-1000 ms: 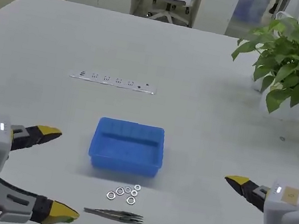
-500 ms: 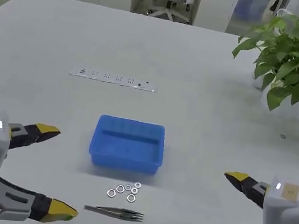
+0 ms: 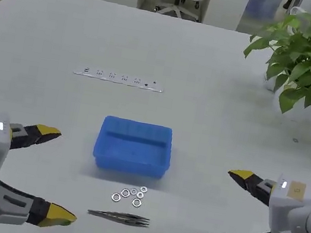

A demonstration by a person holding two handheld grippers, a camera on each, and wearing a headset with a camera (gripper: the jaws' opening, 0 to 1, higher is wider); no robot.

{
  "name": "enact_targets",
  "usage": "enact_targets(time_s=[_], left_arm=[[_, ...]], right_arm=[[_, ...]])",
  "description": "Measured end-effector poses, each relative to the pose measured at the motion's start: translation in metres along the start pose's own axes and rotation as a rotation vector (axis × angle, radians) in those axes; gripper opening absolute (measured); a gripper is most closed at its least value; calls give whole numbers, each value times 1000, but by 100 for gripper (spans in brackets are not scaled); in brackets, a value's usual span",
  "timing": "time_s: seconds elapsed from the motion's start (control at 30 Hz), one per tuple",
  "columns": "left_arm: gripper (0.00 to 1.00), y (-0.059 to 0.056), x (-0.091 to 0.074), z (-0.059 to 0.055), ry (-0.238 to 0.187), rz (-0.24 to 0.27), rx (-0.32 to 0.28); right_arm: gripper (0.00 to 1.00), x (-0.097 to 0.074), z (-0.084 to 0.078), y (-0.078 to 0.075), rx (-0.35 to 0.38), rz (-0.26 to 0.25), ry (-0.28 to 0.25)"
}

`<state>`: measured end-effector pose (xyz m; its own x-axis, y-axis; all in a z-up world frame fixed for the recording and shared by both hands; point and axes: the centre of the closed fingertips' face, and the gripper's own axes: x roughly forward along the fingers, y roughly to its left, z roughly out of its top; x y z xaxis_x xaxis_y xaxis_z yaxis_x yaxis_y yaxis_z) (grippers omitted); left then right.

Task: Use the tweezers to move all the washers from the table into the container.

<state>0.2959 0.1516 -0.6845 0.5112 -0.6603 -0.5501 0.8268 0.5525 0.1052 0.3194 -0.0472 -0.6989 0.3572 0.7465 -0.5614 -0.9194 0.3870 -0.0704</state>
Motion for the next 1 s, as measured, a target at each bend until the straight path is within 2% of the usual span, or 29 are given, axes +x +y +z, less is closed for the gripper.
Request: enact_targets(time_s=[0.23, 0.37, 0.47, 0.73, 1.0], left_arm=[[90, -8, 8, -9, 29, -42, 32], [84, -11, 13, -12, 36, -62, 50], [77, -12, 17, -16, 56, -78, 61], [57, -20, 31, -33, 127, -145, 99], [43, -25, 43, -40, 156, -195, 122]], right_arm=[[88, 13, 4, 13, -84, 77, 19], [77, 22, 4, 20, -125, 126, 32], [73, 27, 4, 23, -157, 151, 40], [55, 48, -3, 38, -288, 256, 95], [45, 68, -11, 44, -348, 309, 148]])
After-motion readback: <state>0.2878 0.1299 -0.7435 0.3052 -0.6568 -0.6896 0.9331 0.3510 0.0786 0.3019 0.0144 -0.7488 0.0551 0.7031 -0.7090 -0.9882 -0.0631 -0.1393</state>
